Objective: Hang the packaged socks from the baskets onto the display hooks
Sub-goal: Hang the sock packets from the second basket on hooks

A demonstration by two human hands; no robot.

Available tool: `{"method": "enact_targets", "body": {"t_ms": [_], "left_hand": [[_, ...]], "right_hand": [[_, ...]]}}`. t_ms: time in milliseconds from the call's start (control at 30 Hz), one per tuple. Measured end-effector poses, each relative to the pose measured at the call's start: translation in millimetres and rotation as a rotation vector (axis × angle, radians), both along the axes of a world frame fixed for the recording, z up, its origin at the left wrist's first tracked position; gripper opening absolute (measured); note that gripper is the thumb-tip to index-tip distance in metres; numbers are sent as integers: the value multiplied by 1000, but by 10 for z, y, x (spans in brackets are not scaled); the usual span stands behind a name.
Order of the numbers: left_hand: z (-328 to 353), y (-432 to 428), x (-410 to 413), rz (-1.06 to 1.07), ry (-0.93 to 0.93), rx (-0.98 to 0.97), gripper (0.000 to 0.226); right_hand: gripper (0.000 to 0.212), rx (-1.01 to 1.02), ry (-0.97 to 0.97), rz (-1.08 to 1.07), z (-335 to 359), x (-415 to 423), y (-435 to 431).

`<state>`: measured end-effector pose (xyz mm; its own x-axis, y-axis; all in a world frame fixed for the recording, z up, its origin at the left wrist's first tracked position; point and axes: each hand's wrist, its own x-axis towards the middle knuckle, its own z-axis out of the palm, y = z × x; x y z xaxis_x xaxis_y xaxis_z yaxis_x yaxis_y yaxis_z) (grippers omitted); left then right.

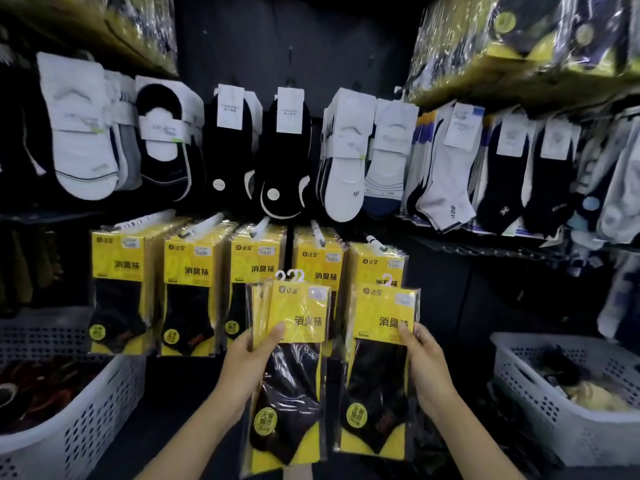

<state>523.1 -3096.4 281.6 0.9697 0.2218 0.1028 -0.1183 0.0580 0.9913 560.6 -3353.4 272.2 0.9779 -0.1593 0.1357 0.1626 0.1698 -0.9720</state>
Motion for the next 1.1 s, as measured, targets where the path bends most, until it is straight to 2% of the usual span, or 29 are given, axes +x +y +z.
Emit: {"method": "enact_targets", "body": {"t_ms": [67,133,300,467,667,900,1000,1100], "left_hand": [[66,45,113,23,-22,15,35],[116,62,221,40,-32,25,36],[167,12,444,65,-63,30,31],[141,-14,664,102,-84,12,25],[62,-24,850,104,-90,-30,33],[1,-27,1016,127,-138,-47,31],[0,-40,1030,122,-130,-64,32],[22,-48,993,115,-137,-78,35]], "right_hand": [[30,-1,-6,-80,88,214,-105],[26,-20,-21,-116,185,427,-162],[16,-111,-70,-128,294,864,-163],[16,-163,-107,-86,204,1154,-134],[14,-219,-198,-247,119,1672,-26],[26,-40,1,-468,54,2383,154],[20,51,88,-572,5,2386,152],[13,20,70,-580,-46,2124,171]]}}
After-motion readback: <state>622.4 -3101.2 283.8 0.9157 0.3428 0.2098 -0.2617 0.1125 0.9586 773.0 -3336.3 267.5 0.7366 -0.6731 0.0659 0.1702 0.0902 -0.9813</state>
